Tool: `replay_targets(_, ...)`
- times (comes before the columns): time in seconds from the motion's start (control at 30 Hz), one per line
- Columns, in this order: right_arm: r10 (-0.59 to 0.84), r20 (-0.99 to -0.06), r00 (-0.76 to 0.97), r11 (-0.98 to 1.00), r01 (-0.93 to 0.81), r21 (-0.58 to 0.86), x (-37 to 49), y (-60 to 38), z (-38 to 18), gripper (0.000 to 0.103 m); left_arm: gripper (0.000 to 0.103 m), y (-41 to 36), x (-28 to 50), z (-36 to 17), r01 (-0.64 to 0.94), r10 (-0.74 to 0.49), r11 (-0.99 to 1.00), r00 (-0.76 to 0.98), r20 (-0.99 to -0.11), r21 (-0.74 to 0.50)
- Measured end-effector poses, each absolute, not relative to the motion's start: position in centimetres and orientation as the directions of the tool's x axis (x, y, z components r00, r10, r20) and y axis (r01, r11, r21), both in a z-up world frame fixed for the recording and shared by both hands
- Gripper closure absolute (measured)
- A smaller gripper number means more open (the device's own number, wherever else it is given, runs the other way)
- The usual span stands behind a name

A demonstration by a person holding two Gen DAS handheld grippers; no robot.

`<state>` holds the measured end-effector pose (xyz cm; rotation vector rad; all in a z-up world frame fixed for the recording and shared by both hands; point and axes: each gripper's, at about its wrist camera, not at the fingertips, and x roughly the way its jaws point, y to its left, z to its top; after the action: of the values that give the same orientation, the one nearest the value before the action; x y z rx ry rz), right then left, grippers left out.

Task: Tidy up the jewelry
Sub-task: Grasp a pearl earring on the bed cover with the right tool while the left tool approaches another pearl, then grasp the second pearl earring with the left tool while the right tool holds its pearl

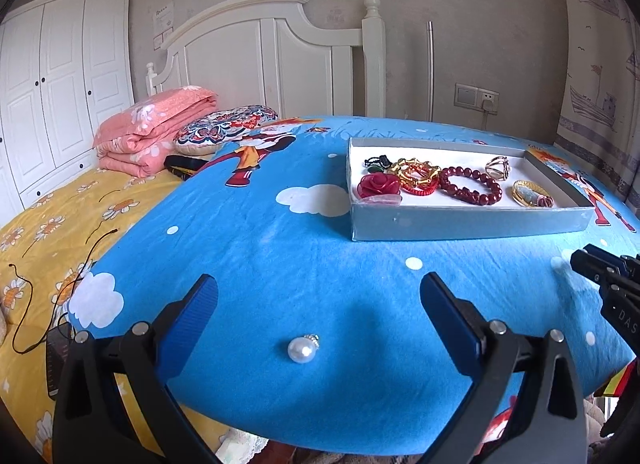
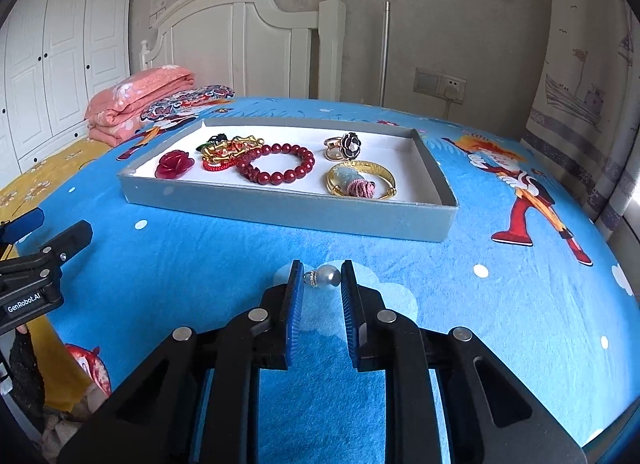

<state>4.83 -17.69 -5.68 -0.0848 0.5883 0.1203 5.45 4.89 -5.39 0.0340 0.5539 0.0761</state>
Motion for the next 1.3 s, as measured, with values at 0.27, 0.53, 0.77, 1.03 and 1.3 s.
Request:
replay_targets(0.27, 0.139, -0.523, 0.841, 0.974, -0.211, -0.080, 3.7, -16.1, -5.7, 0.084, 0.005, 6.5, 4.6, -6.4, -0.070, 0.078, 0.997, 0.843, -0.533, 0.036)
replay_targets(0.53, 0.163, -0.508, 0.846, 0.962, -0.251, -0.110, 3.2, -15.1, -5.6, 0.084, 0.008, 7.2, 4.1, -6.1, -0.059, 0.066, 0.998, 0.859, -0.507, 0.030)
replay_targets(0.77, 0.168, -0.518, 0.839, 0.959, -0.260, -0.111, 3.3, -14.9, -5.8, 0.084, 0.026, 8.3, 4.4, -6.8, -0.062, 0.058, 0.998, 0.840, -0.539, 0.011)
replay_targets(1.03, 0.169, -0.526, 0.834, 0.957, -0.266, -0.115, 3.3, -14.8, -6.0, 0.084, 0.046, 7.5, 3.3, -7.3, -0.021, 0.031, 0.999, 0.844, -0.536, 0.025)
replay_targets(1.3, 0.168, -0.526, 0.834, 0.955, -0.269, -0.122, 3.2, -14.6, -6.0, 0.084, 0.089, 6.4, 2.9, -7.4, 0.033, -0.005, 0.999, 0.849, -0.528, 0.043)
